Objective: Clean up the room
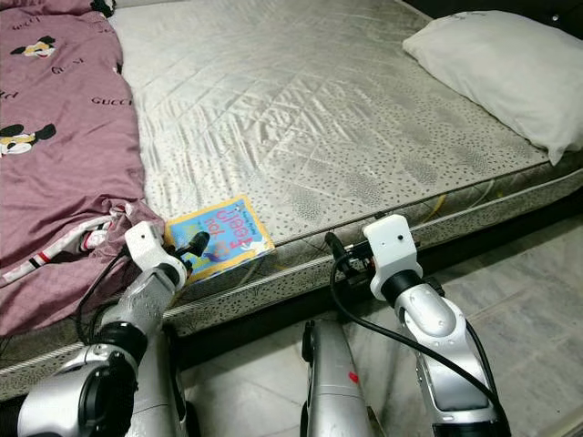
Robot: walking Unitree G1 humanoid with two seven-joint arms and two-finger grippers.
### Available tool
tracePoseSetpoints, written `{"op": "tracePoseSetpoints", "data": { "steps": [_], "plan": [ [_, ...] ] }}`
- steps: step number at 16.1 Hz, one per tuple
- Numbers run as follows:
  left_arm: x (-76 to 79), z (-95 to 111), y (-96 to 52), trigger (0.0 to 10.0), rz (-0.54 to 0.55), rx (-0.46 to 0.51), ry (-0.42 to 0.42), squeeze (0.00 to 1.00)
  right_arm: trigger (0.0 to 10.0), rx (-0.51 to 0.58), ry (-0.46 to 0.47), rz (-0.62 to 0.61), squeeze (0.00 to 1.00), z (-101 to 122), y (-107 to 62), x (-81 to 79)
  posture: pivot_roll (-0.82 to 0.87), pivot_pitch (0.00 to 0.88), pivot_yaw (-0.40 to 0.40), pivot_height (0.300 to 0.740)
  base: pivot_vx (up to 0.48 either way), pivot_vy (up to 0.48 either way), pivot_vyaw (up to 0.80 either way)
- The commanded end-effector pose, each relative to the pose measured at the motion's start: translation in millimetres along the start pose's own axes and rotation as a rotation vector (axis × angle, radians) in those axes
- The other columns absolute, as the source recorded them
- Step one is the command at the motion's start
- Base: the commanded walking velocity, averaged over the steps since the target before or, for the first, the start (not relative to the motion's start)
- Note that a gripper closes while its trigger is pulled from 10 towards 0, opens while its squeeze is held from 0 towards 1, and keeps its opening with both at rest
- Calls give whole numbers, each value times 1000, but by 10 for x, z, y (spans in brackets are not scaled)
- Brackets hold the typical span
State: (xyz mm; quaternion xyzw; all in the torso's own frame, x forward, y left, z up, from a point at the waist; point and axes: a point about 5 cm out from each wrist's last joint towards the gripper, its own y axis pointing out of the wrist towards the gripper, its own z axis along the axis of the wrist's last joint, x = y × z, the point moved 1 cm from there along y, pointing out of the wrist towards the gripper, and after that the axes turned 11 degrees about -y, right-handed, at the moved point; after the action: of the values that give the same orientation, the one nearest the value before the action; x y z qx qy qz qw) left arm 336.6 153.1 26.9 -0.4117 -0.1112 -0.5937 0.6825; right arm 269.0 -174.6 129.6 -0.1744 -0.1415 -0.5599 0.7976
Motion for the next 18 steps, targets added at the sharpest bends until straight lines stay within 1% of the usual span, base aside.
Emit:
{"op": "tracePoseSetpoints", "data": {
  "steps": [1, 2, 3, 4, 5, 6, 7, 8, 9, 10, 11, 12, 13, 14, 16, 18],
  "plan": [
    [-217, -109, -51, 10000, 94, -44, -1, 0, 10000, 0, -1, -7, 0, -7, -7, 19, -254, 22, -20, 533, 0, 0, 0],
    [-256, -97, -55, 10000, 122, -37, -19, 0, 10000, 5, -2, -8, 0, 6, 0, 22, -260, 22, -17, 533, 0, 0, 0],
    [-248, -85, -56, 10000, 122, -30, -23, 0, 10000, 8, -3, -11, 0, 13, -1, 34, -261, 22, -16, 533, 0, 0, 0],
    [-199, -19, -59, 10000, 98, 23, -35, 0, 10000, 5, -6, -22, 0, 2, -21, 69, -263, 22, -12, 533, 0, 0, 0],
    [-171, 19, -65, 10000, 73, 54, -48, 0, 10000, 0, -7, -28, 0, -14, -31, 83, -261, 22, -13, 533, 0, 0, 0],
    [-165, 57, -69, 10000, 56, 74, -5, 0, 10000, -6, -6, -29, 0, -32, -33, 79, -261, 22, -13, 533, 0, 0, 0],
    [-201, 91, -56, 10000, 71, 69, 26, 0, 10000, -4, -2, -23, 0, -26, -21, 46, -256, 24, -20, 533, 0, 0, 0],
    [-215, 109, -40, 10000, 87, 56, 31, 0, 10000, 2, 1, -16, 0, -10, -9, 22, -257, 24, -23, 533, 0, 0, 0],
    [-205, 170, -13, 10000, 99, 55, 44, 0, 10000, 10, -2, -6, 0, 10, 3, 1, -257, 21, -26, 533, 0, 0, 0],
    [-181, 257, 13, 10000, 117, 66, 70, 0, 10000, 12, -8, -3, 0, 14, 13, 4, -262, 20, -27, 533, 0, 0, 0],
    [-171, 299, 21, 10000, 124, 76, 81, 0, 10000, 11, -10, -6, 0, 12, 14, 14, -264, 20, -27, 533, 0, 0, 0],
    [-145, 367, 34, 10000, 131, 91, 91, 0, 10000, 10, -13, -11, 0, 10, 17, 34, -271, 19, -25, 533, 0, 0, 0],
    [-95, 449, 52, 10000, 126, 111, 75, 0, 10000, 9, -18, -20, 0, 11, 20, 59, -276, 17, -24, 533, 0, 0, 0],
    [-52, 508, 66, 10000, 123, 119, 80, 0, 10000, 10, -19, -24, 0, 13, 22, 70, -279, 17, -22, 533, 0, 0, 0],
    [15, 598, 90, 10000, 118, 130, 81, 0, 10000, 12, -20, -26, 0, 22, 18, 61, -287, 14, -19, 533, 0, 0, 0],
    [47, 651, 99, 10000, 124, 136, 90, 0, 10000, 14, -22, -29, 0, 25, 19, 58, -288, 13, -17, 533, 0, 0, 0]
  ]
}}
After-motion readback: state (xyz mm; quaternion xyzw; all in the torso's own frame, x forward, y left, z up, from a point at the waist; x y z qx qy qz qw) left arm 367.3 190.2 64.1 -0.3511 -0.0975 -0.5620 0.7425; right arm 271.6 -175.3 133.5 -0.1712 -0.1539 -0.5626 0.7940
